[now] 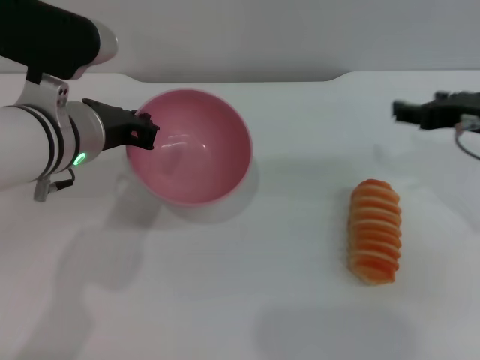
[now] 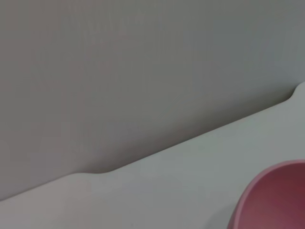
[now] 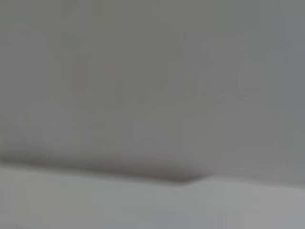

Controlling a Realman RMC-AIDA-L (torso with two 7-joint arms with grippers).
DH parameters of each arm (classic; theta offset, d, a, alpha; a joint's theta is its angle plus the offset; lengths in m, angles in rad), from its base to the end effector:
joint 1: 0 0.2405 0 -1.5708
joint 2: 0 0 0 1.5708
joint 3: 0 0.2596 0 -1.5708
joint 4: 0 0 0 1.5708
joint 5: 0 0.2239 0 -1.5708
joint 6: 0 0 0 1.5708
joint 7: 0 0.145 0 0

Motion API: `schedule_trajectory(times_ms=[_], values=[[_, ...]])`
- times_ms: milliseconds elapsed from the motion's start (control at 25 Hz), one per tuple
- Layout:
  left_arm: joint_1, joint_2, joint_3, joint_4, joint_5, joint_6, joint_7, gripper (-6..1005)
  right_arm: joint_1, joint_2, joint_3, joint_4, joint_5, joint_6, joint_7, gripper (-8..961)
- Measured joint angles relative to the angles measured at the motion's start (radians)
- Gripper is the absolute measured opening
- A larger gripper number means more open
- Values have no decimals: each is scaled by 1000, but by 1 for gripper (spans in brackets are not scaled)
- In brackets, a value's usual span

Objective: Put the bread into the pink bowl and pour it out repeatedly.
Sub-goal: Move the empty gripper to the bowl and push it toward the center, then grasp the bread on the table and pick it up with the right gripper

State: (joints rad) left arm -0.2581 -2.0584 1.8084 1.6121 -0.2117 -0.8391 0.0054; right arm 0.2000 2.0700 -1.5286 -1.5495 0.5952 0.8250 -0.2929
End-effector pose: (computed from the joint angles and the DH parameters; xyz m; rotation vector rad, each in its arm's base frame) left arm -0.1766 0.3677 -0.0113 -2.0707 -0.8085 0.0020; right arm 0.2194 0.3736 0.0302 -2.0231 1.0191 0.1892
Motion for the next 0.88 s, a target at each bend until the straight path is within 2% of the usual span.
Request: schedule_trajectory(times_ms=[80, 120, 200, 320, 440, 560, 880], values=[[-1, 0, 0, 0, 0, 7, 0, 40, 65, 1, 29, 7, -6, 140, 7, 738], [-2, 0, 1, 0, 0, 9, 0, 40, 123, 1, 19, 28, -35, 230, 42, 737], [-3, 0, 0, -1, 1, 15, 0, 41, 147, 2, -2, 35, -74, 267, 76, 737], [-3, 0, 0, -2, 1, 20, 0, 41, 184, 5, -92, 40, -190, 315, 159, 737], [-6, 0, 0, -3, 3, 29, 0, 41, 188, 6, -152, 39, -240, 325, 203, 737], [-7, 0, 0, -4, 3, 36, -1, 41, 176, 7, -162, 45, -256, 323, 239, 737], [-13, -2, 0, -5, 4, 46, -3, 41, 183, 9, -176, 186, -253, 245, 268, 736]])
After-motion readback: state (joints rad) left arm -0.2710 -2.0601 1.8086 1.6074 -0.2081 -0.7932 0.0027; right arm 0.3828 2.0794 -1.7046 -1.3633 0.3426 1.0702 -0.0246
